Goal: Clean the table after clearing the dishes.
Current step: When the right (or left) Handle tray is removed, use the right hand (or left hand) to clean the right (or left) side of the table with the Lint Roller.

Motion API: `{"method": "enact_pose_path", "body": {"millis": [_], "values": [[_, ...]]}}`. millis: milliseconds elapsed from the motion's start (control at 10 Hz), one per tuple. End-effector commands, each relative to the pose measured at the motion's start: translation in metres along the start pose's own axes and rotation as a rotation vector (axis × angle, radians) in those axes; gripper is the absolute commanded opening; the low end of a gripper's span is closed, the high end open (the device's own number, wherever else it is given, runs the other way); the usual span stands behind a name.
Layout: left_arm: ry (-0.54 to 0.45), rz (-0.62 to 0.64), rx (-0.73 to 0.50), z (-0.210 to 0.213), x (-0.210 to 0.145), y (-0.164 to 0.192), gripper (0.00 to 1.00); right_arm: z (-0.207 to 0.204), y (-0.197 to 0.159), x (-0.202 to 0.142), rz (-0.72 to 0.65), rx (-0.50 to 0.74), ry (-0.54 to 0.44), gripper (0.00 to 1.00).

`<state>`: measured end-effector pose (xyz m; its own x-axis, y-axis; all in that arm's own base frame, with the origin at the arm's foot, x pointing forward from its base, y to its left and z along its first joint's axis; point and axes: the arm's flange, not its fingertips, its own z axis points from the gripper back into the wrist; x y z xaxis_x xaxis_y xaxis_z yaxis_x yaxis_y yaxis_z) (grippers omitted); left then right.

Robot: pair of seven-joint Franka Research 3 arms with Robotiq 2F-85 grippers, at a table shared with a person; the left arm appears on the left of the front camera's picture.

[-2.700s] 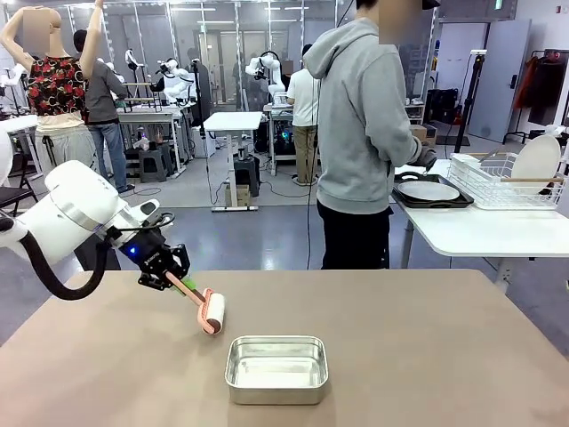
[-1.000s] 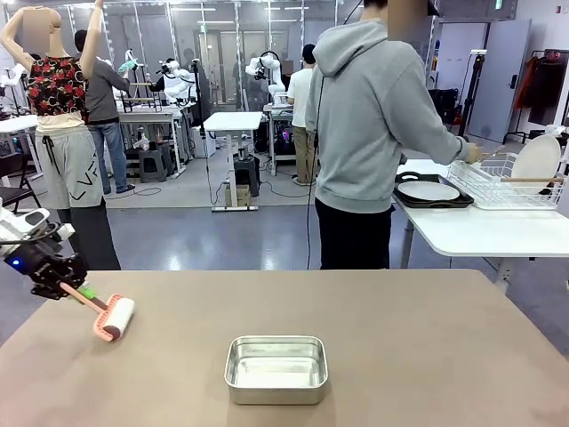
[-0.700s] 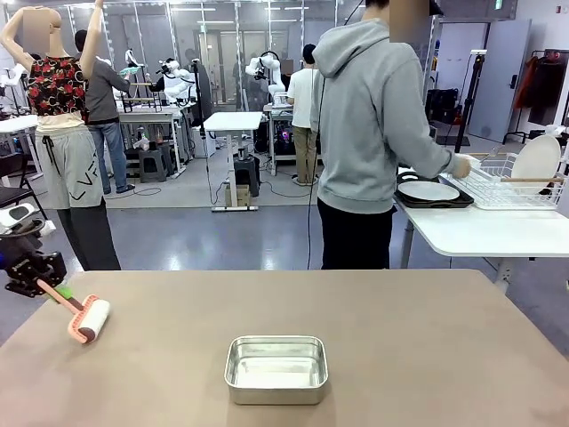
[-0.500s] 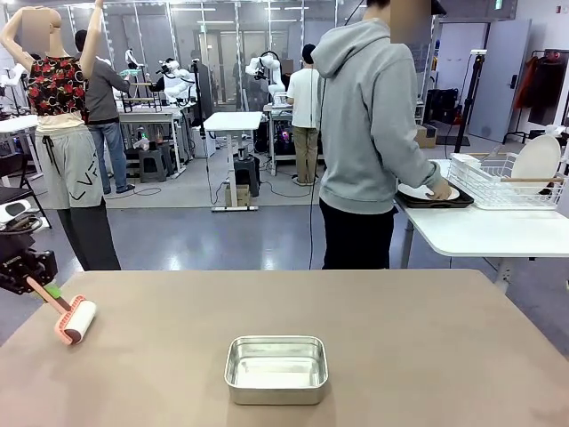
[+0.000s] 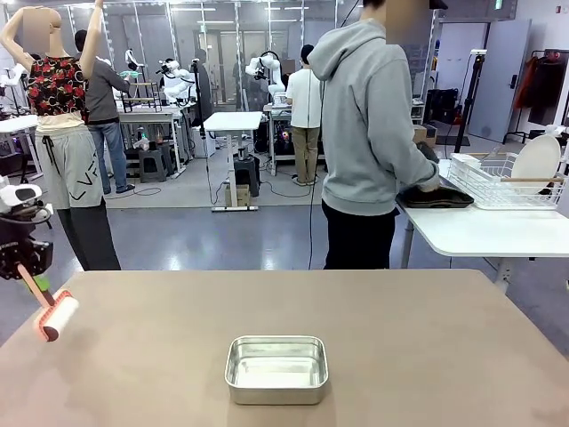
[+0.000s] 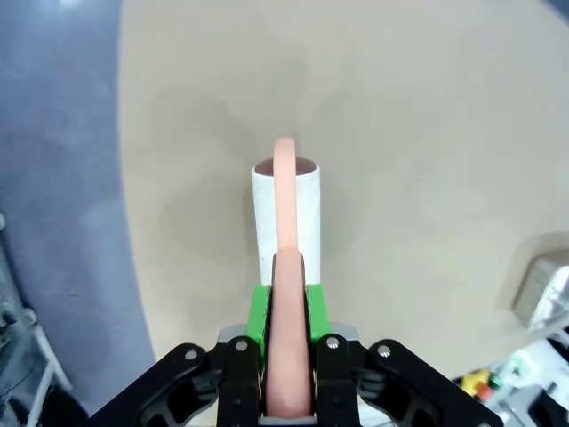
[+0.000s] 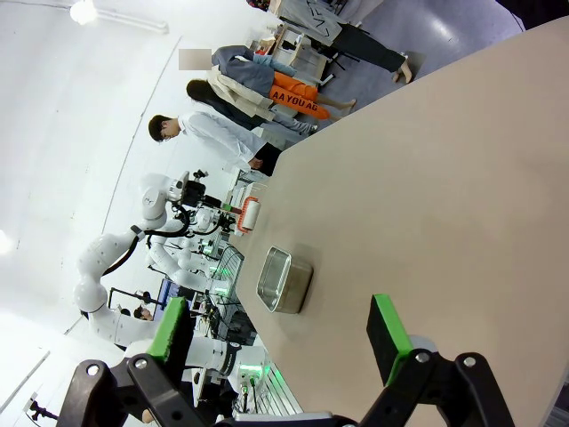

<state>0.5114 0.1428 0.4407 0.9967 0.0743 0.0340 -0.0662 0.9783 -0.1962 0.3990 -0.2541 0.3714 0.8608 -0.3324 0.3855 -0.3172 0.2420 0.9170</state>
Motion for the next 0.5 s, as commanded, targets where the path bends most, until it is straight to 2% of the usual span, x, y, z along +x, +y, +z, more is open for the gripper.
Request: {"method": "enact_pose_path", "body": {"millis": [0,300,400], "values": [[-0.012,0.003,0.066,0.029,-0.018,-0.024,0.2,0.0,0.004,0.0,0.004,-0.001,0.005,1.0],[-0.035,-0.006,0.107,0.054,-0.025,-0.044,0.2,0.0,0.004,0.0,0.004,-0.001,0.005,1.0],[-0.039,-0.008,0.086,0.056,-0.025,-0.047,0.2,0.0,0.004,0.0,0.004,-0.001,0.005,1.0]]}}
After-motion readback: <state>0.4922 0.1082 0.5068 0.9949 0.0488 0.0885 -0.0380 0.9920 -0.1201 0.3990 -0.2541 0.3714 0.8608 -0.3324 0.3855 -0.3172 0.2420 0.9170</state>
